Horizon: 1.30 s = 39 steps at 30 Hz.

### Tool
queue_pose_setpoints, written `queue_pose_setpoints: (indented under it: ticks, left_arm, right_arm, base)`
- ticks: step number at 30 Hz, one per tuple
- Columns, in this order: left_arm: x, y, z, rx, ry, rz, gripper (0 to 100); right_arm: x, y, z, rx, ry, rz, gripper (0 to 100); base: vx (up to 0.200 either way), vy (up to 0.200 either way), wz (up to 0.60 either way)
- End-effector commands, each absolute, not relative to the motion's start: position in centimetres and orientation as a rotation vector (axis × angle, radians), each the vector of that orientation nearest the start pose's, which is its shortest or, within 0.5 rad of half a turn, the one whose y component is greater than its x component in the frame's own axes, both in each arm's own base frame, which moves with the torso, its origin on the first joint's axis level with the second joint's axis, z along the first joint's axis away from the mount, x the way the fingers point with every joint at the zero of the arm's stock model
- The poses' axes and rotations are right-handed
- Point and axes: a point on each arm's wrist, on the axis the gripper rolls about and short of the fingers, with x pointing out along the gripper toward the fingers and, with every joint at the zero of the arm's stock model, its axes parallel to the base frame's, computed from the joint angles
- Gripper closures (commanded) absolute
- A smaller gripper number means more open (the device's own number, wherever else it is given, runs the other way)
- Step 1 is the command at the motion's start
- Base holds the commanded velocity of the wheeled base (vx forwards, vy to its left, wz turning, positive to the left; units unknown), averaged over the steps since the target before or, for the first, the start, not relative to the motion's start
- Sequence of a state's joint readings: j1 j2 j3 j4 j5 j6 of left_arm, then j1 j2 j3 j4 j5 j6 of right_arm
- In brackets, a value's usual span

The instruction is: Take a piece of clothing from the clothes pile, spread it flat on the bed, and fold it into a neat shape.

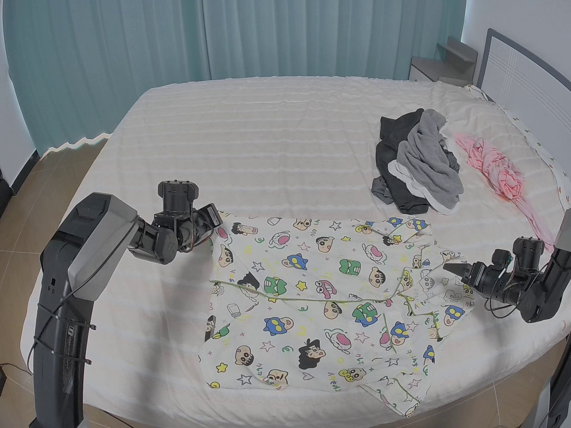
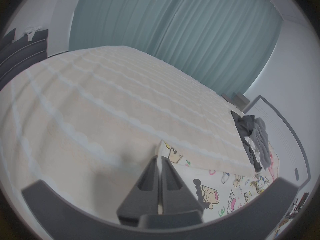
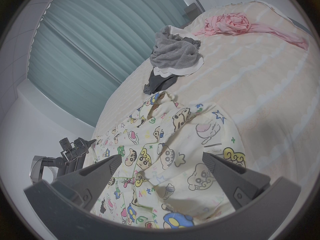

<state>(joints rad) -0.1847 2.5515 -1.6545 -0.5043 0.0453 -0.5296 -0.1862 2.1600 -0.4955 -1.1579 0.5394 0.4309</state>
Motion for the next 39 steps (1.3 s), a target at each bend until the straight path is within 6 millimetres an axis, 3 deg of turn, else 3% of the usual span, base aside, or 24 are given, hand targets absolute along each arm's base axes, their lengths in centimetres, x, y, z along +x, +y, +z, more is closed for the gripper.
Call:
queue_pose_setpoints:
  ticks: [1, 5, 13, 14, 19, 22, 32, 34, 37, 39]
  left_arm:
    - [51.1, -8.2, 5.0, -0.483, 0.371, -0.003, 100]
    - [51.9, -7.8, 5.0, -0.483, 0.338, 0.029, 100]
    - [51.7, -8.5, 4.9, -0.474, 0.373, 0.031, 100]
    - [51.6, -8.7, 4.9, -0.475, 0.377, 0.029, 0]
    - [51.5, -8.4, 4.5, -0.469, 0.39, 0.044, 0]
    - [50.6, -7.2, 4.4, -0.464, 0.442, 0.087, 0]
    - [41.8, -4.8, 9.2, -0.526, 0.616, -0.049, 0]
    - [40.1, -4.6, 9.4, -0.549, 0.643, -0.046, 0]
    - [35.4, -4.5, 9.8, -0.633, 0.711, -0.088, 0]
    - [34.8, -4.5, 9.9, -0.645, 0.711, -0.107, 0]
  right_arm:
    - [30.9, -4.6, 2.0, 0.599, 0.548, 0.24, 0]
    - [30.9, -4.7, 2.0, 0.6, 0.547, 0.239, 0]
    - [30.9, -4.7, 1.9, 0.6, 0.549, 0.238, 0]
    - [30.9, -4.7, 1.9, 0.6, 0.549, 0.238, 0]
    - [30.9, -4.7, 2.0, 0.601, 0.548, 0.238, 0]
    - [30.9, -4.7, 2.1, 0.602, 0.545, 0.237, 0]
    - [30.9, -4.7, 2.3, 0.604, 0.537, 0.241, 0]
    - [30.9, -4.7, 2.3, 0.604, 0.538, 0.242, 0]
    - [30.9, -4.7, 2.4, 0.604, 0.529, 0.242, 0]
    - [30.9, -4.7, 2.3, 0.605, 0.53, 0.242, 0]
  base:
    - [0.0, 0.0, 0.0]
    - [0.0, 0.0, 0.0]
    - [0.0, 0.0, 0.0]
    - [0.0, 0.0, 0.0]
    - [0.0, 0.0, 0.0]
    - [0.0, 0.0, 0.0]
    - [0.0, 0.0, 0.0]
    - [0.0, 0.0, 0.0]
    - [0.0, 0.0, 0.0]
    - [0.0, 0.0, 0.0]
